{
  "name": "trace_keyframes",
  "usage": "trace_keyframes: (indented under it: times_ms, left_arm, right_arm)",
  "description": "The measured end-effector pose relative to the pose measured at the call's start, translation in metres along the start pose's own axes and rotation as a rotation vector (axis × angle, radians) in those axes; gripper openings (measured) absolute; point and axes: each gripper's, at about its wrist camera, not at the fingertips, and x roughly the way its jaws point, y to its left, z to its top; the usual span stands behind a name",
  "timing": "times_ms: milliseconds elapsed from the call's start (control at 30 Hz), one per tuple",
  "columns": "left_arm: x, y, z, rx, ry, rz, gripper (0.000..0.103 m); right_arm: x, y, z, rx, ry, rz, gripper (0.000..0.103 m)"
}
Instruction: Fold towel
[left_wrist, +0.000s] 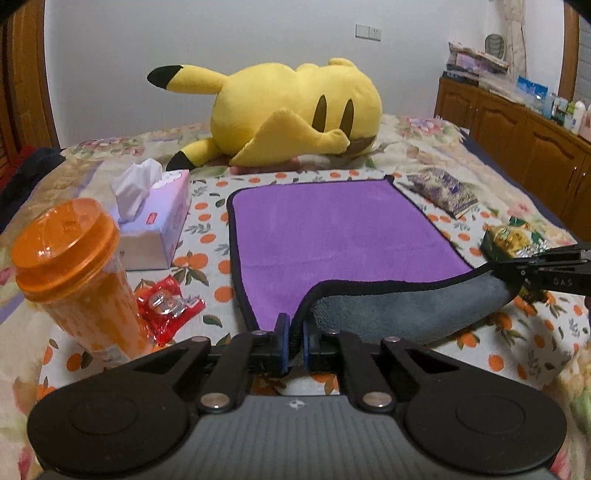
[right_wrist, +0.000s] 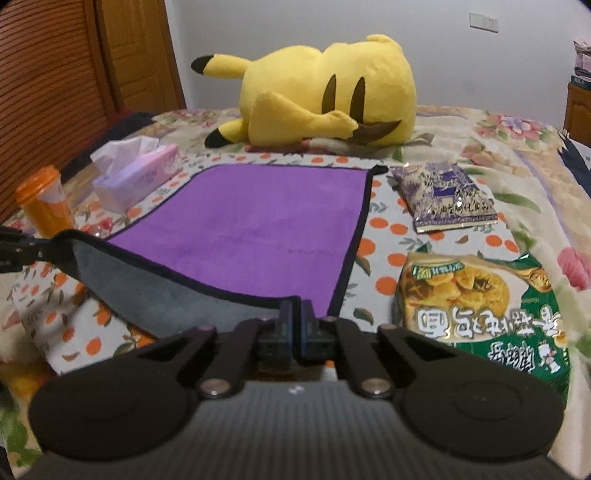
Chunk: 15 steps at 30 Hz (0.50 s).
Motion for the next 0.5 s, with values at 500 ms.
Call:
trace_keyframes:
  times_ms: [500]
  left_arm:
    - [0.007, -0.001, 0.01, 0.002, -0.037, 0.009, 0.009]
  right_arm:
    - [-0.006, -0.001, 0.01, -0.014, -0.078, 0.006, 0.004]
